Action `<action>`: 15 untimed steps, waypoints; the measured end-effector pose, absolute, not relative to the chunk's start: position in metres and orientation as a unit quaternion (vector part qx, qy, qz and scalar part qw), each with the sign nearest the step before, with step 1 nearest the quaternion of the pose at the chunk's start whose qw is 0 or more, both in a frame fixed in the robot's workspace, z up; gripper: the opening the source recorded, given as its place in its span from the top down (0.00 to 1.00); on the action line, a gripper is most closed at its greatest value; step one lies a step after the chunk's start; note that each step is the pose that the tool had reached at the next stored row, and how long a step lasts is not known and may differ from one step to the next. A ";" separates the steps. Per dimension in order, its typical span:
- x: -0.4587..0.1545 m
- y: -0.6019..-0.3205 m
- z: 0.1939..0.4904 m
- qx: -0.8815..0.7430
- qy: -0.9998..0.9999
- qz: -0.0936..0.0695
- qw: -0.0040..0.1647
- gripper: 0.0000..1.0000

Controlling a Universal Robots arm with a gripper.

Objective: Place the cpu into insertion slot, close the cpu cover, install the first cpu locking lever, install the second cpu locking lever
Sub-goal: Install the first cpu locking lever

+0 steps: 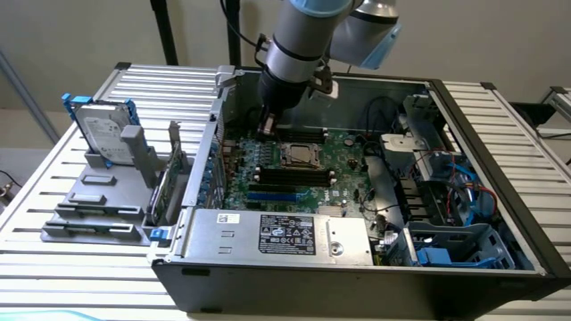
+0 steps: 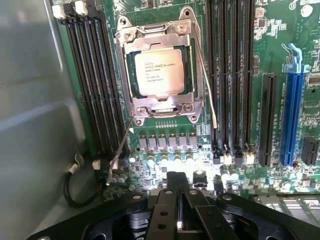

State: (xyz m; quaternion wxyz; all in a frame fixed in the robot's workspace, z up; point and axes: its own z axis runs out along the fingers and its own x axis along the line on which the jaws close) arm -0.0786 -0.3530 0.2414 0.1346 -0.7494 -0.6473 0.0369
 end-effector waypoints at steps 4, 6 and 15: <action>-0.080 -0.353 0.241 -0.761 -0.632 0.028 0.142 0.89; -0.080 -0.353 0.242 -0.765 -0.626 0.023 0.148 0.89; -0.084 -0.353 0.242 -0.779 -0.601 -0.008 0.180 0.89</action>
